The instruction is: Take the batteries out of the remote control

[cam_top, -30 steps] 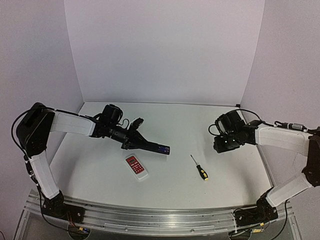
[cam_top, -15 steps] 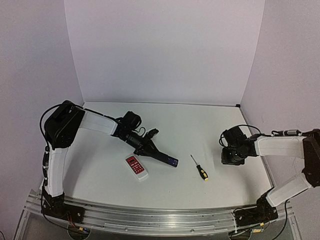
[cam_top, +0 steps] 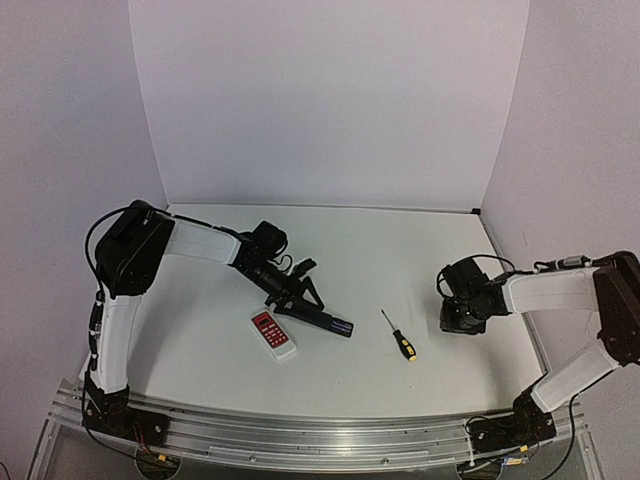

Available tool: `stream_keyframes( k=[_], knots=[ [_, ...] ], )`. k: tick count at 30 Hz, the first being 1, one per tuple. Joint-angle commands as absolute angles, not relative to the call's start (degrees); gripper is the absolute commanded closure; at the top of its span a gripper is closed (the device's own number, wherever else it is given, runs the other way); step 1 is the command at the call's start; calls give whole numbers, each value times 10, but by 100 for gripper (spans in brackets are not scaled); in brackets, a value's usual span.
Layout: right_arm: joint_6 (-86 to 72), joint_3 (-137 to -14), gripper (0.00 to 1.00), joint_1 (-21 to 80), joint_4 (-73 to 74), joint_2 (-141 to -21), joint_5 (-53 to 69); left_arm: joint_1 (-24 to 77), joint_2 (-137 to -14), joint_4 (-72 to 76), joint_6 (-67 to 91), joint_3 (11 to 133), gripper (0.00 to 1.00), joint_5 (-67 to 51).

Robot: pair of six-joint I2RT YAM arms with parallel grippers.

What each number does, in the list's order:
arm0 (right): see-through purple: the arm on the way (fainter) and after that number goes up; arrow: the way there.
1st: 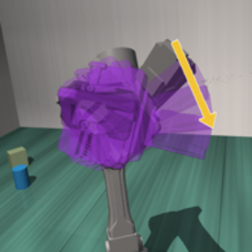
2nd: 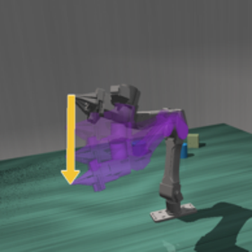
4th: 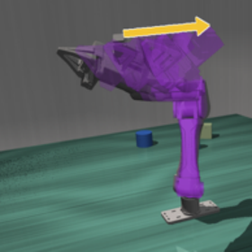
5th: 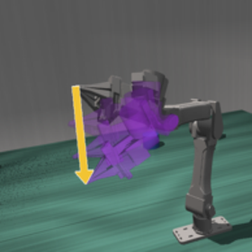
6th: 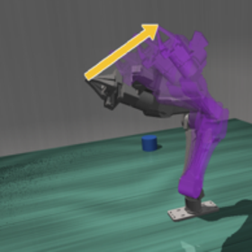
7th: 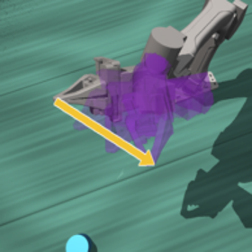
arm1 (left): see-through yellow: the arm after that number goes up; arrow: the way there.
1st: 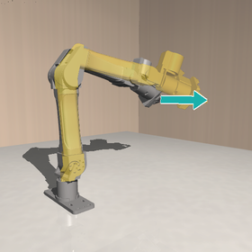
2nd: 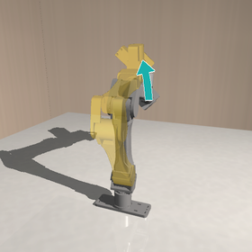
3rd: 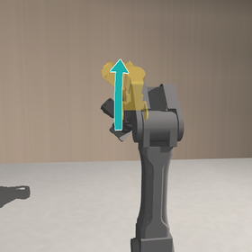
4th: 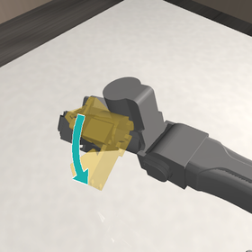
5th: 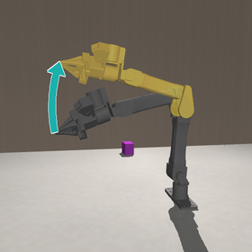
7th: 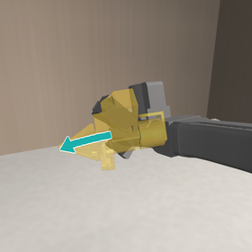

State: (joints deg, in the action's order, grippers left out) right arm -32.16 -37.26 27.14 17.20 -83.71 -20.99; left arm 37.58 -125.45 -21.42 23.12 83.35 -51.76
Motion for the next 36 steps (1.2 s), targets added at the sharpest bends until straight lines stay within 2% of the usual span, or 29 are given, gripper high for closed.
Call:
stream_keyframes(
  k=[1, 3, 7, 10, 13, 15, 20, 24, 36],
  knots=[
    [-331, -377, 60, 270, 164, -852, -212, 378, -1242, -251, 217, 860, 11, -439],
    [-331, -380, 58, 270, 163, -855, -211, 378, -1230, -265, 216, 863, 2, -410],
    [-332, -383, 52, 270, 163, -859, -208, 378, -1205, -299, 217, 873, 0, -327],
    [-326, -385, 40, 270, 164, -854, -194, 378, -1183, -324, 219, 883, 0, -269],
    [-298, -392, 18, 271, 164, -840, -157, 378, -1154, -341, 231, 890, 0, -204],
    [-274, -396, 14, 273, 164, -826, -134, 378, -1131, -346, 240, 890, 0, -169],
    [-207, -413, 11, 327, 168, -802, -116, 378, -1063, -312, 260, 857, 0, -148],
    [-182, -433, 13, 383, 170, -822, -109, 378, -994, -244, 276, 782, 0, -156],
    [-175, -475, 36, 428, 173, -947, -47, 378, -871, -148, 326, 608, 0, -174]
  ],
)
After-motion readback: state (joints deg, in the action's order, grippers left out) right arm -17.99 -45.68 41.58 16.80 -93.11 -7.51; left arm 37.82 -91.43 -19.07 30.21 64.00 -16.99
